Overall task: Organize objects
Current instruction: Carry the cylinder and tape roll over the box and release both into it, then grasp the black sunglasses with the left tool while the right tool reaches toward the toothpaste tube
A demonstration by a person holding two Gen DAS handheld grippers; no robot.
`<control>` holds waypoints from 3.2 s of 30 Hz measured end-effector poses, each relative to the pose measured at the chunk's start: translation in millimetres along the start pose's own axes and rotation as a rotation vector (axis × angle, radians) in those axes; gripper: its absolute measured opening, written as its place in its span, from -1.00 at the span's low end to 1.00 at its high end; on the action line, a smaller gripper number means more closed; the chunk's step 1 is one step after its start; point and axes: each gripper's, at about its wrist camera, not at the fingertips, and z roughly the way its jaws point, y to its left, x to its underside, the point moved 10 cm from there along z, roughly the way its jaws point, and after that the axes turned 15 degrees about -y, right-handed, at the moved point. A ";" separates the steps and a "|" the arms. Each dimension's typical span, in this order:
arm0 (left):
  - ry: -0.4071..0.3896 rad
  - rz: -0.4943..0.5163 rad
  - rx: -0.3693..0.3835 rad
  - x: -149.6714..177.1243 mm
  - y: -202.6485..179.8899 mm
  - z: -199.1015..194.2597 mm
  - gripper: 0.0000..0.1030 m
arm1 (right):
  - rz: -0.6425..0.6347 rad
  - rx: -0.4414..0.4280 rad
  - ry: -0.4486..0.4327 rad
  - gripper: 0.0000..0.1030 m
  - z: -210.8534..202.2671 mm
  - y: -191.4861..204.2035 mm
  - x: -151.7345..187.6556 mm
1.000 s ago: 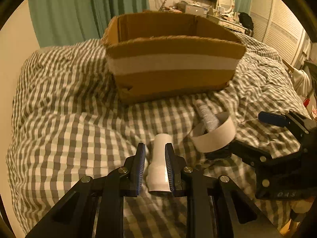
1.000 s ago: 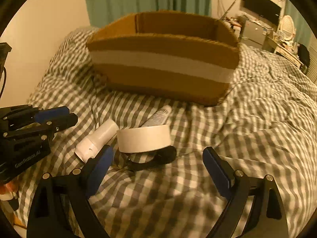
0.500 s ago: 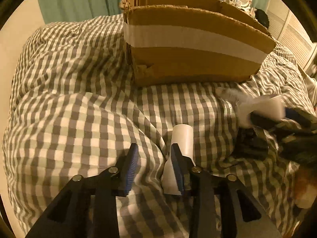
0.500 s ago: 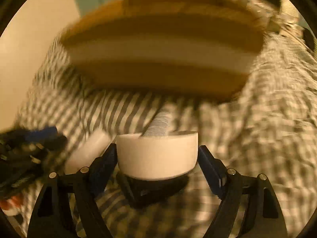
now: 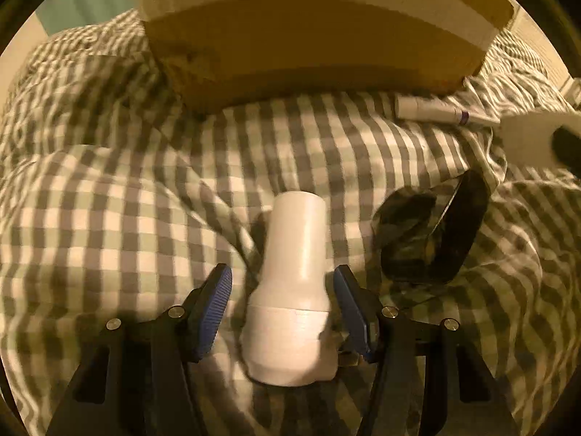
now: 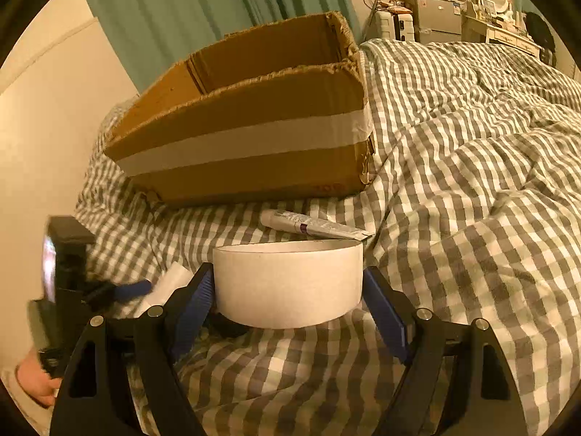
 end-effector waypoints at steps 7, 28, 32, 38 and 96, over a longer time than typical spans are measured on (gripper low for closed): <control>-0.006 0.072 0.003 7.3 -12.8 -6.2 -0.15 | -0.017 -0.014 -0.025 0.56 -16.2 12.9 -1.6; -0.357 -0.071 0.158 -75.0 -2.9 -152.9 -0.15 | -0.197 0.069 -0.148 0.56 -108.4 71.5 -35.3; -0.444 -0.069 0.167 -104.0 2.0 -186.3 -0.15 | -0.234 0.074 -0.185 0.56 -122.7 83.9 -52.5; -0.527 -0.054 0.144 -145.2 10.9 -218.1 -0.15 | -0.278 0.084 -0.257 0.56 -139.7 95.6 -93.8; -0.443 -0.003 0.050 -342.3 26.7 -114.6 0.68 | -0.393 0.061 -0.198 0.75 -8.8 53.2 -273.3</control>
